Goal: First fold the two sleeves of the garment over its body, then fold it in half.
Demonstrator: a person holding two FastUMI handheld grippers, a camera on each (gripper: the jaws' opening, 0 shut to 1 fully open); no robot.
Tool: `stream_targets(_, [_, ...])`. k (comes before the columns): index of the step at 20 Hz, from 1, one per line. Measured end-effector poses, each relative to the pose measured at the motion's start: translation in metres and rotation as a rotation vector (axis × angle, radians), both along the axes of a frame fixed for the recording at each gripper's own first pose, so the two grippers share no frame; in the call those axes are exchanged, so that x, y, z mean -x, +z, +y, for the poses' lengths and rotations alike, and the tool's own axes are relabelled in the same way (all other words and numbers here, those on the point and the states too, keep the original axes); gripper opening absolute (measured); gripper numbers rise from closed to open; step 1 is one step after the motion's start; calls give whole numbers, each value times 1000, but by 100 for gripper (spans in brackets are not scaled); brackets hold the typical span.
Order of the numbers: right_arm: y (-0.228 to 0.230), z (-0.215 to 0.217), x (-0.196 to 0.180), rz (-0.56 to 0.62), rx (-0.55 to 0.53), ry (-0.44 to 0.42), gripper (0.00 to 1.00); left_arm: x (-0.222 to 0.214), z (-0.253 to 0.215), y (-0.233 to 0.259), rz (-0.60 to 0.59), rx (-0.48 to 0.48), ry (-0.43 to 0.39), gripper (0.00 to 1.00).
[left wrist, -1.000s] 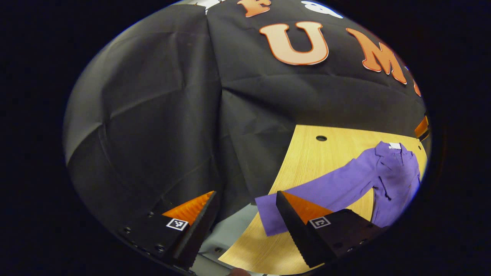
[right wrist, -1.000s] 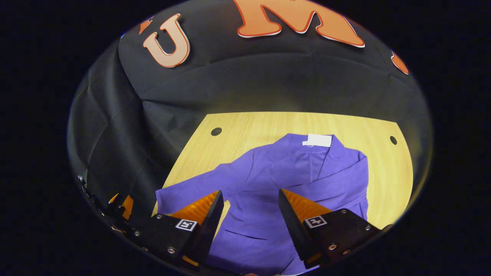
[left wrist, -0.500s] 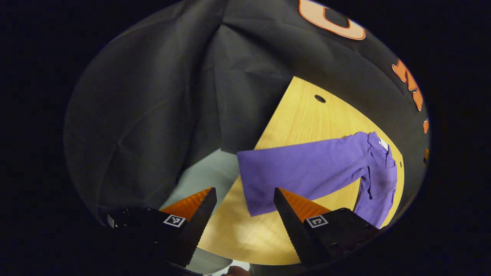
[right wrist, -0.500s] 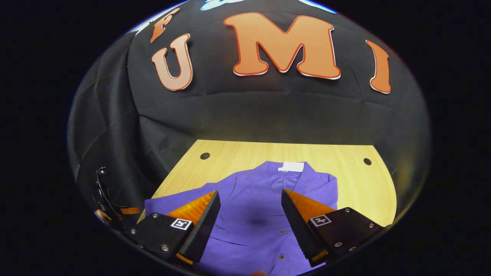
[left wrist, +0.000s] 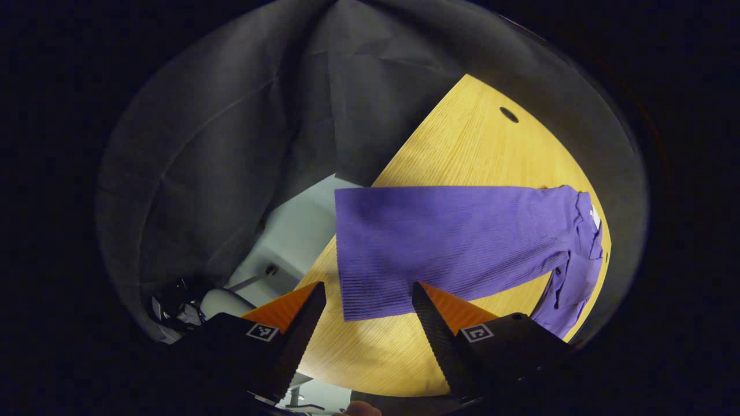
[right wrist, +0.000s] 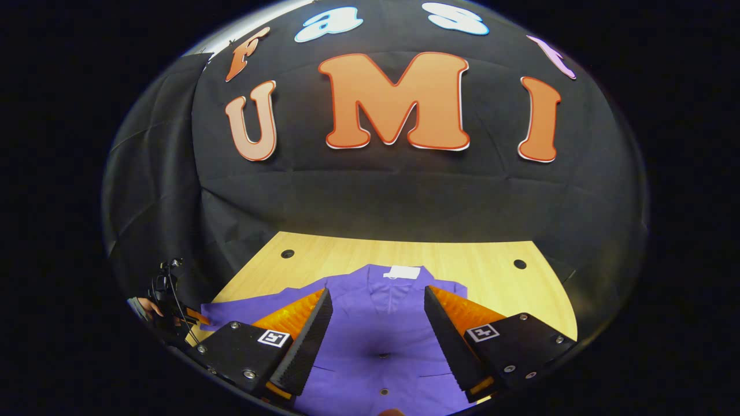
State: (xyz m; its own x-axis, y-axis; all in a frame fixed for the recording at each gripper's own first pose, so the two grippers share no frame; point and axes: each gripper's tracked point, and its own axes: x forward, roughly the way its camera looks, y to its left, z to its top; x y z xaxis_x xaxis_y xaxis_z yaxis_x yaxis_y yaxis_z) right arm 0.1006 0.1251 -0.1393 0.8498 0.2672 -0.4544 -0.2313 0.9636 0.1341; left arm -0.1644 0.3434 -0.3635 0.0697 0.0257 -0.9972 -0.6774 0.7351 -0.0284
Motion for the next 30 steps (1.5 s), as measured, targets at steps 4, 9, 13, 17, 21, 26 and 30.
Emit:
stream_targets(4, [7, -32, 11, -38, 34, -23, 95, -3, 0, -9, 60, -6, 23, 98])
stream_targets(9, [2, -58, 19, -33, 33, -58, 95, -14, -6, -16, 128, 10, -24, 82])
stream_targets(13, [-5, -75, 23, -19, 16, -85, 95, -27, -21, -16, 125, 29, -58, 22])
stream_targets(17, [-4, -89, 27, -22, 5, -108, 95, -44, -30, -5, 65, 15, -111, 16])
stream_targets(21, [-6, -96, 29, -24, 6, -112, 95, -66, -43, 15, 11, -6, -187, 16])
stream_targets(26, [-6, -98, 31, -29, -19, -99, 95, -104, -82, 50, -75, -18, -315, 16])
stream_targets(30, [-5, -104, 34, -41, -21, -97, 95, -135, -115, 83, -130, -5, -396, 16])
